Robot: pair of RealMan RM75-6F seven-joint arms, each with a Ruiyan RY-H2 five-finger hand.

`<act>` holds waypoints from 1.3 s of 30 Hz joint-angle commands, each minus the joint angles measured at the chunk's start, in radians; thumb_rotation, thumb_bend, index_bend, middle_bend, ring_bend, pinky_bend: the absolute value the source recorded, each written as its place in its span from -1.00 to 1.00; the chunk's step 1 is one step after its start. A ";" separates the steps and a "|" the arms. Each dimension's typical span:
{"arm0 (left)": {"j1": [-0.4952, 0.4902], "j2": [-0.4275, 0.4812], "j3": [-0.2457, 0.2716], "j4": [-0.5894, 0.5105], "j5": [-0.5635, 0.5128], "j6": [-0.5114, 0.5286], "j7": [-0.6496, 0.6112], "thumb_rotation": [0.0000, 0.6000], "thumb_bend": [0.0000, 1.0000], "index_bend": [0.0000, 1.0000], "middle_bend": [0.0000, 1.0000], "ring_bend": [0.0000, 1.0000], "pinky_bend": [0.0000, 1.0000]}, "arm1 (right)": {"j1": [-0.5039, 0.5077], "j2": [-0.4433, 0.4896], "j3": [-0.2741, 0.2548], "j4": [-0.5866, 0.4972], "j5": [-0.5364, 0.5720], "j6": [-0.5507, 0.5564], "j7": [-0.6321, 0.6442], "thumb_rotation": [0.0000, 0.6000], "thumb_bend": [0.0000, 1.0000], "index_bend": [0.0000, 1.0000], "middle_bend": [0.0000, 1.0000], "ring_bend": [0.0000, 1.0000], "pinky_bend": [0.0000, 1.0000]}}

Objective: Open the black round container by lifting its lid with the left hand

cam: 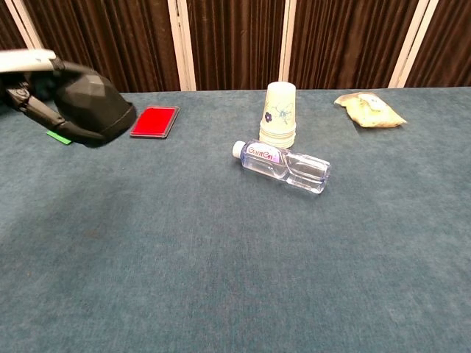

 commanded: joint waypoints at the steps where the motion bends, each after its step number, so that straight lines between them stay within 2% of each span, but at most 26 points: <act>1: -0.009 0.104 0.003 -0.040 -0.034 -0.218 -0.135 1.00 -0.25 0.01 -0.05 -0.99 -1.00 | 0.001 -0.001 0.000 0.000 0.001 -0.002 -0.003 1.00 -0.63 -0.87 -1.00 -1.00 -0.98; 3: -0.009 0.042 0.060 0.027 0.093 -0.041 0.063 1.00 -0.24 0.02 -0.04 -0.99 -1.00 | 0.002 -0.002 0.000 0.001 0.002 -0.004 -0.005 1.00 -0.63 -0.87 -1.00 -1.00 -0.98; 5: 0.000 -0.085 0.118 0.134 0.229 0.206 0.311 1.00 -0.25 0.02 -0.04 -0.99 -1.00 | 0.002 -0.004 -0.001 0.006 0.002 -0.005 -0.004 1.00 -0.63 -0.87 -1.00 -1.00 -0.98; 8: 0.002 -0.187 0.162 0.239 0.329 0.374 0.456 1.00 -0.25 0.02 -0.05 -0.99 -1.00 | 0.002 -0.005 0.000 0.009 0.002 -0.004 -0.001 1.00 -0.63 -0.87 -1.00 -1.00 -0.98; 11: -0.002 -0.229 0.188 0.295 0.353 0.438 0.496 1.00 -0.25 0.02 -0.05 -1.00 -1.00 | 0.000 -0.004 -0.003 0.010 -0.001 -0.002 0.004 1.00 -0.63 -0.87 -1.00 -1.00 -0.98; 21: -0.033 -0.221 0.190 0.210 0.109 0.356 0.611 1.00 -0.25 0.02 -0.06 -0.99 -1.00 | 0.001 0.000 0.001 -0.002 0.006 -0.004 0.004 1.00 -0.63 -0.87 -1.00 -1.00 -0.98; 26: -0.071 -0.222 0.182 0.172 0.029 0.335 0.654 1.00 -0.25 0.02 -0.06 -0.99 -1.00 | 0.003 -0.001 0.000 0.001 0.007 -0.010 0.005 1.00 -0.63 -0.87 -1.00 -1.00 -0.98; 31: -0.120 -0.228 0.169 0.149 -0.092 0.272 0.645 1.00 -0.25 0.02 -0.07 -0.99 -1.00 | 0.004 0.003 0.000 0.000 0.009 -0.013 0.009 1.00 -0.63 -0.87 -1.00 -1.00 -0.98; 39: -0.209 -0.278 0.164 0.193 -0.241 0.181 0.595 1.00 -0.25 0.02 -0.10 -1.00 -1.00 | 0.004 0.004 0.002 0.006 0.015 -0.016 0.014 1.00 -0.63 -0.86 -1.00 -1.00 -0.98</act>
